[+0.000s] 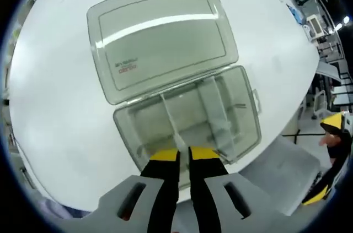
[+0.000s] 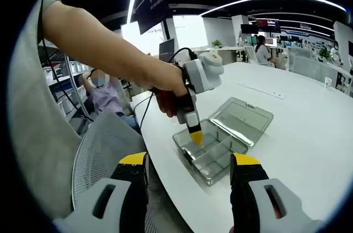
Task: Insert the divider into the dual guide fixture by aligning both edges with the guide slots and pushing it downward to the bottom, including one-sided entry, uneven engagement, binding, and posture correction.
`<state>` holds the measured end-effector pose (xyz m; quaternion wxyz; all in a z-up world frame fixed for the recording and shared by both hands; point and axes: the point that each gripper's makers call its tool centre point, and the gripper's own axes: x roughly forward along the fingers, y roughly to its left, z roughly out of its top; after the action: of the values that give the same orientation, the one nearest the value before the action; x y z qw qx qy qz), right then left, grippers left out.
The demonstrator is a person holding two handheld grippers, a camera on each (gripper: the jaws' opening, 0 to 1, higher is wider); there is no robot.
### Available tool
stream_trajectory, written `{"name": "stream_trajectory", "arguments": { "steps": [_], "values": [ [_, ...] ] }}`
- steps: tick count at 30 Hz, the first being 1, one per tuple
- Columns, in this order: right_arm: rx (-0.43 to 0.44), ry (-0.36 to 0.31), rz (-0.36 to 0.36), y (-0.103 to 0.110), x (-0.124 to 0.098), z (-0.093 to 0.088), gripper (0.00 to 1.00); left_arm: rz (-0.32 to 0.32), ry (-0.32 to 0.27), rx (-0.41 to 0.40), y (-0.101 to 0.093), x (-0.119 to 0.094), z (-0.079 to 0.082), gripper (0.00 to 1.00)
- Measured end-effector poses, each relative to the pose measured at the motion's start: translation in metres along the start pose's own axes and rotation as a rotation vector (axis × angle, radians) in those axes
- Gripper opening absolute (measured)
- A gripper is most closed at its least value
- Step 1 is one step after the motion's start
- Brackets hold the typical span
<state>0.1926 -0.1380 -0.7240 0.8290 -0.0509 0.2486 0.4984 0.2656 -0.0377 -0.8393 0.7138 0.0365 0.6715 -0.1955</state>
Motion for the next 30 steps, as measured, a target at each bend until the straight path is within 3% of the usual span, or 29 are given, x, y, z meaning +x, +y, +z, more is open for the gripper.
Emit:
{"name": "stream_trajectory", "arguments": {
  "steps": [15, 20, 22, 24, 30],
  "values": [
    [-0.011, 0.004, -0.005, 0.002, -0.003, 0.002, 0.56, 0.015, -0.021, 0.005, -0.002, 0.002, 0.000, 0.01],
    [-0.016, 0.012, -0.009, 0.000, -0.004, 0.001, 0.56, -0.038, -0.055, 0.012, -0.002, -0.002, -0.001, 0.05],
    [-0.017, 0.013, -0.010, 0.000, -0.005, 0.002, 0.56, -0.052, -0.103, 0.013, -0.001, -0.004, 0.004, 0.13],
    [-0.021, 0.015, -0.011, -0.001, -0.004, 0.003, 0.57, -0.057, -0.110, 0.012, 0.001, -0.007, 0.000, 0.18],
    [-0.029, 0.027, -0.008, -0.001, -0.002, 0.002, 0.57, -0.132, -0.179, -0.023, 0.002, -0.016, -0.003, 0.21]
  ]
}}
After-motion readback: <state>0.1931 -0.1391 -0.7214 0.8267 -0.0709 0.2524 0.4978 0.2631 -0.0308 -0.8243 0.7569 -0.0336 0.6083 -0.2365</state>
